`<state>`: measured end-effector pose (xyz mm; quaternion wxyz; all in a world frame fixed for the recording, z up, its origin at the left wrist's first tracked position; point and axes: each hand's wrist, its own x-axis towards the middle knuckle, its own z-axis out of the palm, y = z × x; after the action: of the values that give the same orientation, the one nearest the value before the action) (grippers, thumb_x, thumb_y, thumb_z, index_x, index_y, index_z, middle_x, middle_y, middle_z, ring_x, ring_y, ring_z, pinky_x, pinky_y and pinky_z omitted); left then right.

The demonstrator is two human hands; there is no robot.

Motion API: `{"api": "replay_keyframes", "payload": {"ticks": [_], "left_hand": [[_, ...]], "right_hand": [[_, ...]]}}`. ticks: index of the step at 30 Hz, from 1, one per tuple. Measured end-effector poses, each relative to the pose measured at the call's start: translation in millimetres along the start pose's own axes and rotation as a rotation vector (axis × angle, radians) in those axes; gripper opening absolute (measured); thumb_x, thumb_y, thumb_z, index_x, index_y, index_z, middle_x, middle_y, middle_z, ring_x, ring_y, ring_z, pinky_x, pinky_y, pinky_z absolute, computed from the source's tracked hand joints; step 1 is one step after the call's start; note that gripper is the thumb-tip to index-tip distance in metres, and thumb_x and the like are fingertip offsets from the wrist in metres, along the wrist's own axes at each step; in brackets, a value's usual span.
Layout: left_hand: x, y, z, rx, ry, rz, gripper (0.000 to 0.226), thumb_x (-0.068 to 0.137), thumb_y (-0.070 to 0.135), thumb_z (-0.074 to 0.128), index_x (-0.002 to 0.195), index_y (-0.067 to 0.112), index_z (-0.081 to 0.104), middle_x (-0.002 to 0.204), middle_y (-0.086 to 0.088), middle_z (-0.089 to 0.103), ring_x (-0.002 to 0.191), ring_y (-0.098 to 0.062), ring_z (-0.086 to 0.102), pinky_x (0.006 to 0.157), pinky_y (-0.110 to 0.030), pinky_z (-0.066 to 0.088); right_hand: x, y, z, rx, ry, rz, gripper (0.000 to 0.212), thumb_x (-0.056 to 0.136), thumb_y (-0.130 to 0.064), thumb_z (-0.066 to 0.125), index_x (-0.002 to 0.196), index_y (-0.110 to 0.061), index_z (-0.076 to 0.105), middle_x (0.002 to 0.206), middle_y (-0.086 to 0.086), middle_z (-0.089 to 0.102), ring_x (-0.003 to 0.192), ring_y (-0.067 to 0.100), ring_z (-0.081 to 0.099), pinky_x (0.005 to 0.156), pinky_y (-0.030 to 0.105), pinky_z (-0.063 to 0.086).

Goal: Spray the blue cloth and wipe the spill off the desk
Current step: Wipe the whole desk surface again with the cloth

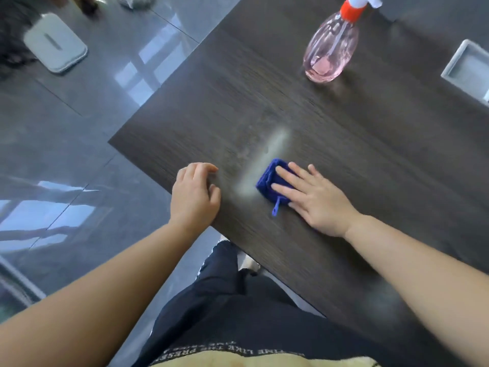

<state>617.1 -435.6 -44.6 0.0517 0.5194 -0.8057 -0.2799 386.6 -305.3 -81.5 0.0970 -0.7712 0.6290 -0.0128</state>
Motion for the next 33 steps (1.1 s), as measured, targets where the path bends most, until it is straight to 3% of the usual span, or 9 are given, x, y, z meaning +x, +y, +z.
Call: {"api": "replay_keyframes", "payload": {"ticks": [5,7,9,13,19,22,25,30,33], "left_hand": [[-8,2,0,0.028,-0.05,0.016,0.037,0.085,0.007,0.051,0.122,0.007,0.052,0.127,-0.007,0.052,0.119,-0.027,0.04,0.1,-0.028,0.029],[-6,-2,-5,0.007,-0.047,0.003,0.037,0.086,0.007,0.05,0.123,0.009,0.051,0.127,-0.007,0.051,0.118,-0.024,0.043,0.097,-0.028,0.033],[-2,-6,-10,-0.048,-0.041,-0.012,0.037,0.087,0.006,0.049,0.123,0.01,0.051,0.125,-0.005,0.051,0.114,-0.02,0.047,0.089,-0.024,0.035],[5,-18,-18,-0.056,-0.025,0.012,0.037,0.086,0.005,0.048,0.122,0.009,0.052,0.121,-0.007,0.052,0.11,-0.022,0.047,0.088,-0.023,0.033],[12,-39,-30,-0.085,-0.108,0.025,0.035,0.087,0.005,0.047,0.122,0.012,0.052,0.122,0.0,0.053,0.114,-0.016,0.046,0.088,-0.021,0.032],[10,-44,-34,-0.162,-0.136,0.017,0.033,0.088,0.003,0.045,0.119,0.014,0.052,0.112,0.008,0.05,0.104,-0.007,0.046,0.085,-0.02,0.033],[10,-46,-37,-0.362,-0.071,-0.089,0.027,0.089,0.0,0.042,0.109,0.014,0.054,0.104,0.007,0.055,0.094,-0.002,0.051,0.08,-0.02,0.039],[11,-50,-37,-0.504,-0.015,-0.131,0.024,0.087,-0.003,0.04,0.099,0.014,0.051,0.103,-0.004,0.058,0.097,-0.013,0.055,0.082,-0.023,0.044],[14,-54,-40,-0.512,-0.042,-0.12,0.023,0.087,-0.003,0.041,0.099,0.014,0.051,0.104,-0.004,0.055,0.101,-0.017,0.054,0.087,-0.029,0.045]], "right_hand": [[49,-4,-6,0.061,0.064,0.709,0.051,0.098,-0.028,0.039,0.147,-0.017,0.029,0.157,0.01,0.014,0.143,0.035,0.013,0.113,0.053,0.013],[65,-44,3,0.028,0.077,0.639,0.052,0.095,-0.033,0.035,0.145,-0.016,0.034,0.155,0.013,0.022,0.14,0.037,0.022,0.11,0.053,0.02],[57,-74,10,0.023,0.03,0.348,0.052,0.092,-0.035,0.031,0.139,-0.017,0.045,0.15,0.012,0.034,0.136,0.036,0.033,0.107,0.054,0.029],[43,-45,3,0.07,-0.012,0.031,0.046,0.09,-0.032,0.037,0.13,-0.02,0.056,0.145,0.009,0.043,0.131,0.034,0.042,0.104,0.054,0.031],[161,0,-23,0.067,0.035,0.661,0.05,0.101,-0.03,0.031,0.149,-0.023,0.02,0.159,0.004,0.001,0.145,0.029,0.003,0.115,0.049,0.007],[227,-1,-27,0.104,0.051,0.809,0.052,0.102,-0.036,0.027,0.15,-0.026,0.012,0.159,0.001,-0.007,0.145,0.027,-0.004,0.116,0.046,0.002],[252,-26,-23,0.039,0.04,0.682,0.052,0.102,-0.036,0.024,0.151,-0.024,0.009,0.159,0.002,-0.007,0.145,0.028,-0.004,0.116,0.046,0.001],[189,-56,-16,0.038,-0.043,0.099,0.049,0.101,-0.031,0.032,0.149,-0.024,0.022,0.159,0.001,0.007,0.146,0.026,0.003,0.116,0.044,0.003],[183,-28,-24,0.094,-0.072,0.109,0.047,0.1,-0.027,0.038,0.146,-0.025,0.03,0.158,0.0,0.011,0.146,0.025,0.006,0.115,0.046,0.004]]}}
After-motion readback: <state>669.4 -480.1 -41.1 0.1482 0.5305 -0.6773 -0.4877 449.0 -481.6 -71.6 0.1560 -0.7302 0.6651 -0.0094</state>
